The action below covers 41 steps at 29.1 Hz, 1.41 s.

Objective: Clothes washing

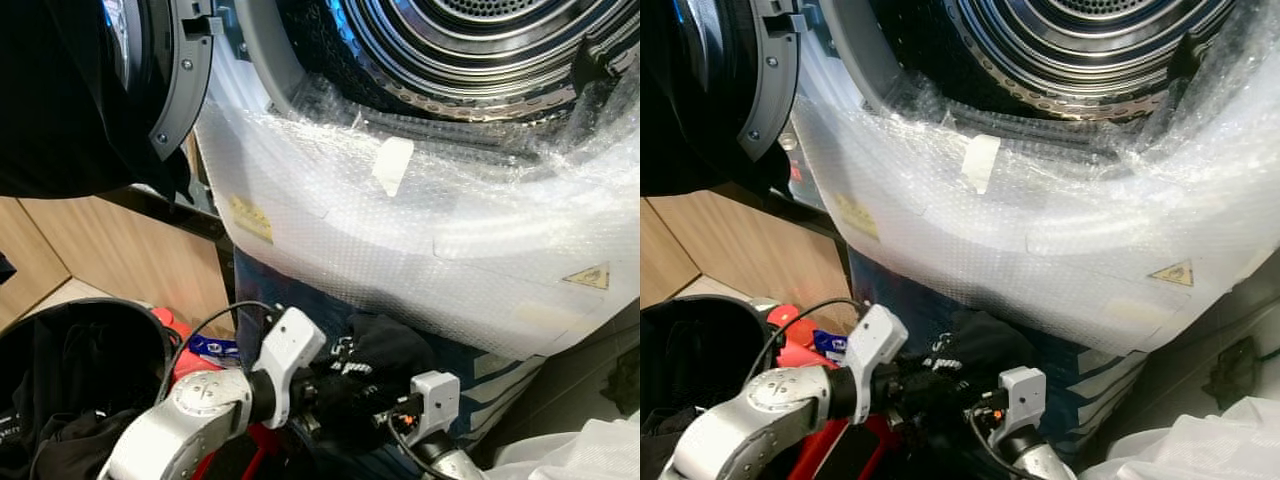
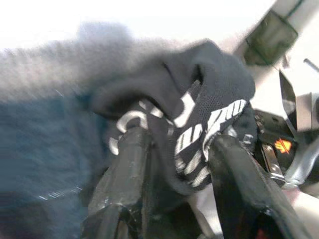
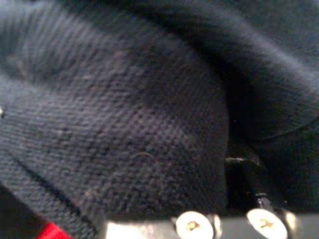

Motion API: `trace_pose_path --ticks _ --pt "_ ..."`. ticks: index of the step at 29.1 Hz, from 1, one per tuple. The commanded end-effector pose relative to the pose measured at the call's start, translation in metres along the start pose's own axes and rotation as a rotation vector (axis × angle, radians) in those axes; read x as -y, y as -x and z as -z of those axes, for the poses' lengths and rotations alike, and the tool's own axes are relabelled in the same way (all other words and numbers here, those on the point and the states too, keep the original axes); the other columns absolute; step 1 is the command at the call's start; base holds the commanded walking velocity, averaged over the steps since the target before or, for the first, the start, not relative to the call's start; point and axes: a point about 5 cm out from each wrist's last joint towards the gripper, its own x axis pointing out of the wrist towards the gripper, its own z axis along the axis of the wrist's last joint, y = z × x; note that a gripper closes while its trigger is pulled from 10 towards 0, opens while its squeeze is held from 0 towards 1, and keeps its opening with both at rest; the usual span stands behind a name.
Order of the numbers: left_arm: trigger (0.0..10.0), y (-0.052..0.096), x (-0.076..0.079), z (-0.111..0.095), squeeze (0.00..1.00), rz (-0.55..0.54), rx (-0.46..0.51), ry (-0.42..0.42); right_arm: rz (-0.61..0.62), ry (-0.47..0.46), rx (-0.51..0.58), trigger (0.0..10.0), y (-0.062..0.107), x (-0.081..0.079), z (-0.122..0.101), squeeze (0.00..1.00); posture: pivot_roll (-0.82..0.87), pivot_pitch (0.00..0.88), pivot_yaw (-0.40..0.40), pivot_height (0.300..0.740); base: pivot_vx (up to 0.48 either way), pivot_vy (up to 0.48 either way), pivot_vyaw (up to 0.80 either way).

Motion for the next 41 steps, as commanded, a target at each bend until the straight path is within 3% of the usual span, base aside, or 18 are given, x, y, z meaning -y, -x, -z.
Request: trace_pose_path --ticks 1,4,7,9,10,11,12,13,14,16,17,19,20,23,25,28,35,41 --pt "10.0 0.008 -0.002 -0.005 1.0 -0.02 0.019 -0.008 0.01 0.01 0.02 0.0 0.0 0.003 -0.003 0.0 0.02 0.092 0.011 0.74 0.0 0.0 0.0" --pt "10.0 0.019 -0.01 -0.008 1.0 -0.137 0.067 0.045 0.002 0.011 0.008 0.0 0.003 0.002 0.0 0.0 0.03 0.09 0.016 0.74 0.0 0.0 0.0" --pt "10.0 0.027 -0.023 -0.004 1.0 -0.272 0.093 0.019 -0.011 0.018 -0.005 0.0 0.006 0.003 0.002 0.0 0.04 0.087 0.011 0.74 0.0 0.0 0.0" --pt "10.0 0.03 -0.033 -0.001 1.0 -0.368 0.115 0.053 -0.017 0.023 -0.008 0.0 0.006 0.003 0.002 0.0 0.04 0.082 0.01 0.74 0.0 0.0 0.0" --pt "10.0 0.032 -0.047 -0.001 1.0 -0.497 0.146 0.036 -0.05 0.028 -0.016 0.0 0.007 0.001 0.002 0.0 0.04 0.078 0.01 0.74 0.0 0.0 0.0" --pt "10.0 0.032 -0.047 -0.001 1.0 -0.497 0.146 0.036 -0.05 0.028 -0.016 0.0 0.007 0.001 0.002 0.0 0.04 0.078 0.01 0.74 0.0 0.0 0.0" --pt "10.0 0.036 -0.061 0.002 1.0 -0.622 0.156 0.024 -0.089 0.034 -0.022 0.0 0.008 -0.002 0.002 0.0 0.04 0.073 0.01 0.74 0.0 0.0 0.0" --pt "10.0 0.036 -0.061 0.002 1.0 -0.622 0.156 0.024 -0.089 0.034 -0.022 0.0 0.008 -0.002 0.002 0.0 0.04 0.073 0.01 0.74 0.0 0.0 0.0" --pt "10.0 0.04 -0.074 0.008 1.0 -0.743 0.168 0.005 -0.116 0.042 -0.007 0.0 0.009 -0.004 -0.003 0.0 0.04 0.068 0.009 0.74 0.0 0.0 0.0" --pt "10.0 0.042 -0.084 0.016 1.0 -0.805 0.142 -0.024 -0.158 0.036 0.013 0.0 0.01 -0.009 -0.01 0.0 0.03 0.064 0.008 0.74 0.0 0.0 0.0" --pt "10.0 0.043 -0.087 0.018 0.47 -0.832 0.136 -0.055 -0.183 0.032 0.02 0.0 0.011 -0.012 -0.013 0.0 0.02 0.062 0.009 0.74 0.0 0.0 0.0" --pt "10.0 0.049 -0.098 0.027 0.0 -0.918 0.088 -0.164 -0.248 0.023 0.034 0.0 0.014 -0.018 -0.022 0.0 0.02 0.056 0.008 0.74 0.0 0.0 0.0" --pt "10.0 0.049 -0.098 0.027 0.0 -0.918 0.088 -0.164 -0.248 0.023 0.034 0.0 0.014 -0.018 -0.022 0.0 0.02 0.056 0.008 0.74 0.0 0.0 0.0" --pt "10.0 0.064 -0.11 0.042 0.0 -1.069 0.083 -0.171 -0.333 0.014 0.04 0.0 0.019 -0.026 -0.032 0.0 0.01 0.065 0.005 0.74 0.0 0.0 0.0" --pt "10.0 0.071 -0.11 0.047 0.0 -1.135 0.093 -0.269 -0.371 0.011 0.055 0.0 0.02 -0.03 -0.042 0.0 0.01 0.072 0.001 0.74 0.0 0.0 0.0" --pt "10.0 0.075 -0.106 0.061 0.0 -1.177 0.103 -0.284 -0.406 -0.003 0.093 0.0 0.016 -0.037 -0.058 0.0 0.02 0.081 -0.009 0.74 0.0 0.0 0.0" --pt "10.0 0.075 -0.101 0.077 0.0 -1.197 0.099 -0.265 -0.481 -0.057 0.19 0.0 0.009 -0.049 -0.093 0.0 0.02 0.084 -0.02 0.74 0.0 0.0 0.0" --pt "10.0 0.063 -0.101 0.075 0.0 -1.181 0.143 -0.272 -0.592 -0.105 0.307 0.0 -0.003 -0.061 -0.137 0.0 0.01 0.078 -0.018 0.74 0.0 0.0 0.0"
